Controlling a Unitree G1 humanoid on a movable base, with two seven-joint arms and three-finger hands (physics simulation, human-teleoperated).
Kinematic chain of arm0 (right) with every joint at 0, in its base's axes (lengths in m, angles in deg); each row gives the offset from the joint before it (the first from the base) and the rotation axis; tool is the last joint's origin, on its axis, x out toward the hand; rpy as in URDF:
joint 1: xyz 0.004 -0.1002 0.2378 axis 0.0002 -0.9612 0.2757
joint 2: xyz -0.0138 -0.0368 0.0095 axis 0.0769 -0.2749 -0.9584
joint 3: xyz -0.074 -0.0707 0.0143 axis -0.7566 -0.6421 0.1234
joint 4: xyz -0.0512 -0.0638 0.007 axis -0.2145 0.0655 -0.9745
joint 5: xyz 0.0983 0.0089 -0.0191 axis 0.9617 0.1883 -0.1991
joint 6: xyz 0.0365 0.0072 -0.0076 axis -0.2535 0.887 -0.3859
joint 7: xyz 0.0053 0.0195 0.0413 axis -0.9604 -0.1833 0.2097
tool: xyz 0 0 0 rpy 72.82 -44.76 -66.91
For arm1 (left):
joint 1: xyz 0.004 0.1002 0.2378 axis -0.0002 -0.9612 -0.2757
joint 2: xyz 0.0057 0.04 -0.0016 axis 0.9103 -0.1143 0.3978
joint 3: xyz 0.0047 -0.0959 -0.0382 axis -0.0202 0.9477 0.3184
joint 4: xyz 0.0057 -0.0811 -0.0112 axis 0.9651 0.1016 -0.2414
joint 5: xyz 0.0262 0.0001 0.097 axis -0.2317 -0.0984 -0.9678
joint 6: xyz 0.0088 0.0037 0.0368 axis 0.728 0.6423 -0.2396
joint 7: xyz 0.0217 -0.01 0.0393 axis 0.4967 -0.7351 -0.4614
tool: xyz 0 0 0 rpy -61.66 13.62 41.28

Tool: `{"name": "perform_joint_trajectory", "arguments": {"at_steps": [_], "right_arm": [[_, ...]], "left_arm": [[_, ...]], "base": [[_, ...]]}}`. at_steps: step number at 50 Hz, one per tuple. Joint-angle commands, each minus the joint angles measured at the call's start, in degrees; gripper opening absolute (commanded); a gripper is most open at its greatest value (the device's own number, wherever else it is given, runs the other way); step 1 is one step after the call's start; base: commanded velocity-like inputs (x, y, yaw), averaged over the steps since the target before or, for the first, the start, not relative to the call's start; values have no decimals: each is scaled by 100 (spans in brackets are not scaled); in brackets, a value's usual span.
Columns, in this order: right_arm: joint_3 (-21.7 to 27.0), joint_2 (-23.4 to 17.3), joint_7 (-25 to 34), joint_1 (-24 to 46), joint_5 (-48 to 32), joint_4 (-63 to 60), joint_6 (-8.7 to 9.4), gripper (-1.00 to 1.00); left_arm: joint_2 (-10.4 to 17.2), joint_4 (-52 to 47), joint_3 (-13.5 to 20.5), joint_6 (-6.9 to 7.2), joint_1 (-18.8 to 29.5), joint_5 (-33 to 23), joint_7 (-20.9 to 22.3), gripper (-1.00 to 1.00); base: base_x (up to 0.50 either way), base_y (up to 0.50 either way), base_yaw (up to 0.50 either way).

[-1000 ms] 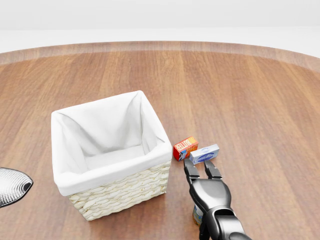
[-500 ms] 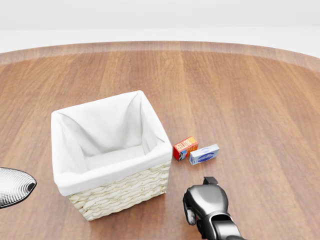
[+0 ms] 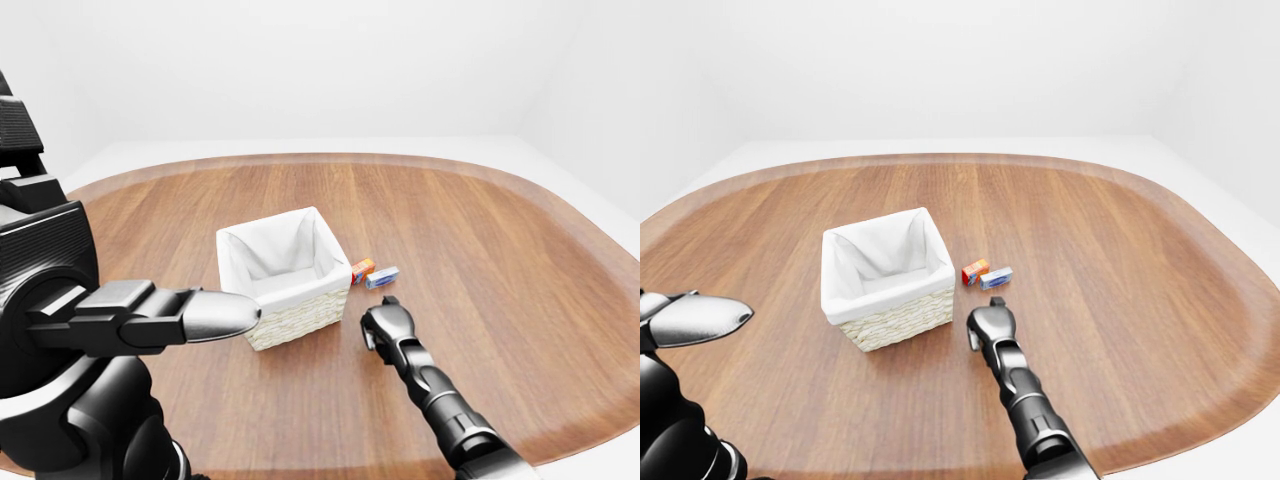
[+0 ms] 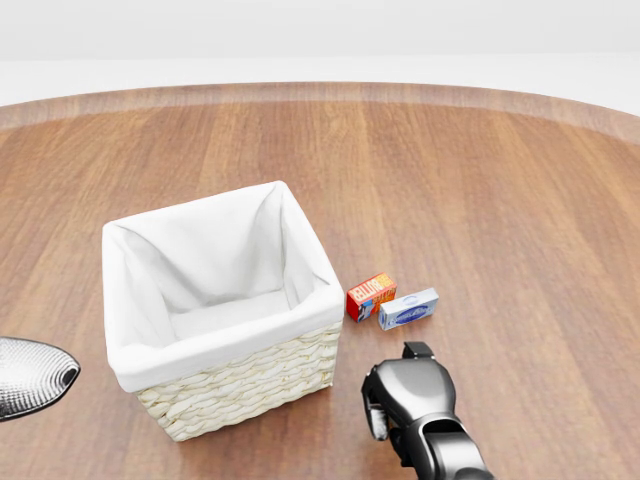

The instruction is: Pick up the alphabet soup and put it in the basket.

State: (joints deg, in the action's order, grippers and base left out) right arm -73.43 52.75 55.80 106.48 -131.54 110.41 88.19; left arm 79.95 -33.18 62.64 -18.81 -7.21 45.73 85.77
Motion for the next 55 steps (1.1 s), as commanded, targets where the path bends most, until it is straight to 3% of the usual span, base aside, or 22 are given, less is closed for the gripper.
{"name": "perform_joint_trajectory", "arguments": {"at_steps": [1, 16, 31, 37, 38, 42, 55], "right_arm": [[64, -48, 659, -422, 51, -1450, 62, -94], [163, -21, 1594, -766, -3, -2853, 134, -94], [373, -6, 3441, -814, -46, -5176, 490, -94], [407, 8, 4111, -855, -157, -6060, 427, -94], [438, 49, 4385, -800, -139, -6307, 515, -93], [455, 73, 4749, -683, -173, -6560, 577, -93], [571, 74, 5072, -108, -97, -6799, 613, -93]], "left_arm": [[8, 13, -36, 0, 3, -101, 32, 100], [-50, -73, -6, 0, 66, -29, 28, 100], [-23, -41, -23, 0, 32, -27, 23, 100], [-17, -33, -20, 0, 33, -31, 20, 100], [-14, -35, -30, 0, 26, -38, 18, 100], [-13, -25, -30, 0, 23, -41, 25, 100], [0, -43, -39, 0, 15, -55, 32, 100]], "base": [[0, 0, 0], [0, 0, 0], [0, 0, 0], [0, 0, 0], [0, 0, 0], [0, 0, 0], [0, 0, 0]]}}
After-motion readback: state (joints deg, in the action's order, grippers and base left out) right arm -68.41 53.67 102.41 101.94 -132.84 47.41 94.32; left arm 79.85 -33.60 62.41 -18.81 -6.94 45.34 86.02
